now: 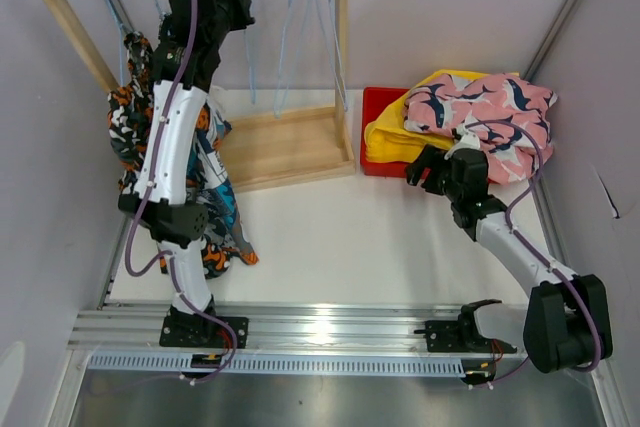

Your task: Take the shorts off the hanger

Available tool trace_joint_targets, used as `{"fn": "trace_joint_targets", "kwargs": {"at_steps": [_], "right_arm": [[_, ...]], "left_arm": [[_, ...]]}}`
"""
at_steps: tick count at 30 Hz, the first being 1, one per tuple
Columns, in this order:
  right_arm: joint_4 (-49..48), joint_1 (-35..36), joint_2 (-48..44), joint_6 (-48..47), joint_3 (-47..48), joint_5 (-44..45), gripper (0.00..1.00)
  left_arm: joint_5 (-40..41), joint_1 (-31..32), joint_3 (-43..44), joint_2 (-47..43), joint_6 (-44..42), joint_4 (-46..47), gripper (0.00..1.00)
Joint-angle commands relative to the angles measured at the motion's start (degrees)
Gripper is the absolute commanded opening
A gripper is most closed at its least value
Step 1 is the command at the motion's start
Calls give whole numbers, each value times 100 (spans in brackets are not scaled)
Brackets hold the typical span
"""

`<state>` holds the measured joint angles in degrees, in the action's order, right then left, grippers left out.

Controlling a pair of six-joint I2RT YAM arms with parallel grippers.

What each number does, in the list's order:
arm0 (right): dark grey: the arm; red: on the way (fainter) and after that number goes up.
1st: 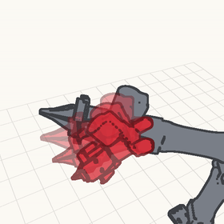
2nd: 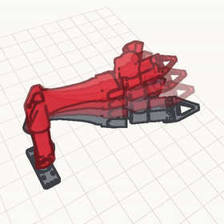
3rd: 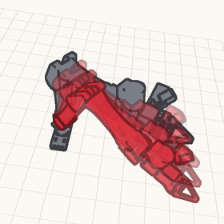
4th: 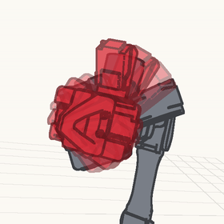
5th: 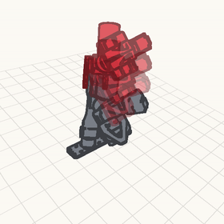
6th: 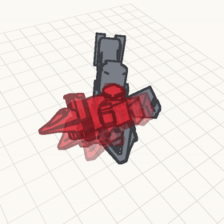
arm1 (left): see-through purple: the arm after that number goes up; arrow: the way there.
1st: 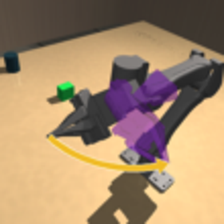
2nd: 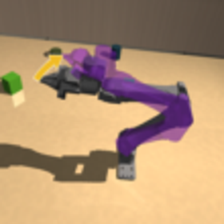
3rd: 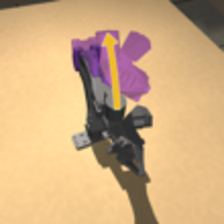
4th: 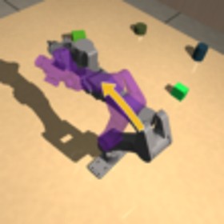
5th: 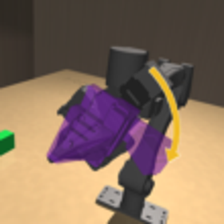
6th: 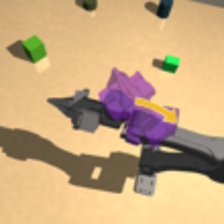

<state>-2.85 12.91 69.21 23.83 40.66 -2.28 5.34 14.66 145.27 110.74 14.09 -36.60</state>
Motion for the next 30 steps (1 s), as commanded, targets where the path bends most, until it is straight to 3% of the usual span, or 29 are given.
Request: {"fn": "trace_joint_targets", "kwargs": {"at_steps": [1, 5, 7, 8, 10, 13, 17, 19, 22, 24, 28, 30], "right_arm": [[-163, -7, -258, -89, -76, -35, 79], [-110, -7, -294, -107, -111, -18, 79], [-101, -7, -320, -90, -129, -44, 79], [-119, -7, -347, -63, -146, -61, 79], [-137, 1, -399, -2, -190, -97, 79], [-137, 36, -461, 51, -234, -123, 79], [-93, 142, -593, 104, -296, -18, 80], [-14, 247, -663, 113, -305, 52, 81], [100, 396, -786, 113, -278, 167, 84], [144, 467, -847, 104, -270, 219, 86], [241, 608, -979, 130, -261, 376, 88], [268, 722, -1015, 139, -252, 422, 88]], "left_arm": [[-244, -200, 300, 307, 339, 575, 1], [-394, -235, 151, 387, 428, 549, 5], [-464, -226, -156, 247, 428, 549, 16], [-490, -226, -235, 168, 385, 557, 30], [-490, -217, -578, -60, 341, 531, 44], [-490, -191, -851, -393, 288, 426, 45], [-719, -7, -1071, -1000, 148, -13, 70], [-675, 107, -1229, -1369, 25, -111, 77], [-640, 231, -2027, -2221, -143, -75, 86], [-570, 240, -2440, -2801, -152, -145, 99], [-561, 240, -3153, -3733, -187, -208, 99], [-141, 231, -3495, -4163, -274, -198, 99]]}}
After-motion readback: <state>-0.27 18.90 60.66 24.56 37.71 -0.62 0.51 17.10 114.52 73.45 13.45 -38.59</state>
